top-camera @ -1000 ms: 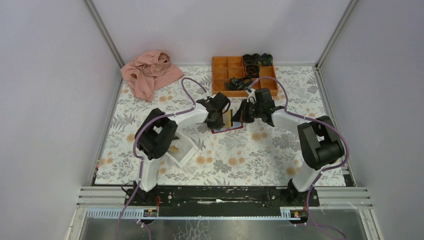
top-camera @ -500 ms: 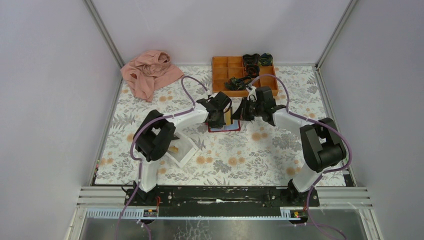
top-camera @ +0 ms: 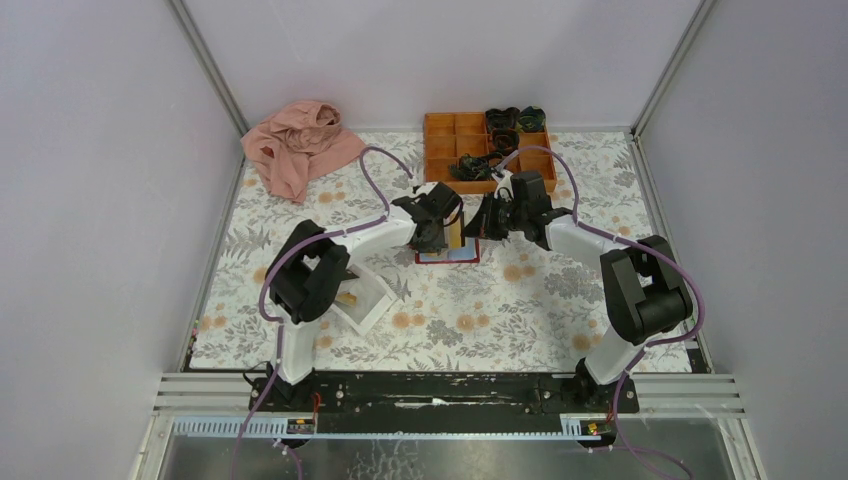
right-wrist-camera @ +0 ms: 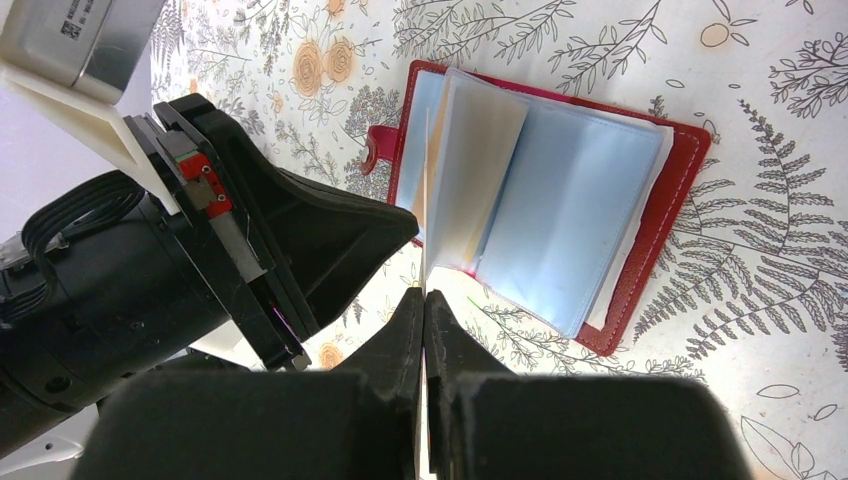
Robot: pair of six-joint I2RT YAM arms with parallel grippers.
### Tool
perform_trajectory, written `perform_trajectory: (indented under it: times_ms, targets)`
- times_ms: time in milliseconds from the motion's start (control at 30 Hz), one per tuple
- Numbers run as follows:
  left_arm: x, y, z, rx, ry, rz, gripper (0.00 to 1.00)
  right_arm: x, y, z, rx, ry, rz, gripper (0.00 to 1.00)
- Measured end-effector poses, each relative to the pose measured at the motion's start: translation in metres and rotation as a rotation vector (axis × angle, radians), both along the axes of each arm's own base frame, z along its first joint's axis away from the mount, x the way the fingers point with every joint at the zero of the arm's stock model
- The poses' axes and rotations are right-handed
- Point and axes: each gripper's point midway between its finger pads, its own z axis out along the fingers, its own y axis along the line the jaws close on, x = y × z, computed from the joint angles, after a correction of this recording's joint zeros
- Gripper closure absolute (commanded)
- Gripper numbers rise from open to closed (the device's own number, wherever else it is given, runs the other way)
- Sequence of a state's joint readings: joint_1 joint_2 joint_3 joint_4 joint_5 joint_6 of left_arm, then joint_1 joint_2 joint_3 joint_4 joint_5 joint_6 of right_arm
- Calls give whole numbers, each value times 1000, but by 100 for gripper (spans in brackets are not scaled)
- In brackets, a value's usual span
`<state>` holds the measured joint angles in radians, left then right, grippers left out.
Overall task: Put the credit cards into the card holder
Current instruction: Turn over the card slot in the card holder.
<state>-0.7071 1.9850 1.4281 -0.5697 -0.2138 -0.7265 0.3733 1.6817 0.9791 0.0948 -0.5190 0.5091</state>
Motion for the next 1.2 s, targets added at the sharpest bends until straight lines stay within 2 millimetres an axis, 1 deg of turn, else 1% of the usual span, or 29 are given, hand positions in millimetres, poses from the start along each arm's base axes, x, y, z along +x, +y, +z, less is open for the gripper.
perform_trajectory:
  times_ms: [200,400,633,867,933,1200]
  targets:
    - [0,9,-4,42,-13,-5,94,-1,1,0,4,1,5,100]
    - [4,9,-3,55,-33,-20,93,-1,1,1,5,1,8,100]
    - [13,2,-3,40,-53,-33,93,-3,3,1,12,4,17,100]
    - [17,-6,-14,36,-38,-48,93,-4,4,2,14,5,21,100]
    - [20,-8,-14,36,-42,-51,93,-4,4,2,13,5,22,100]
    - [21,-6,-14,49,-50,-56,93,-4,4,2,14,5,22,100]
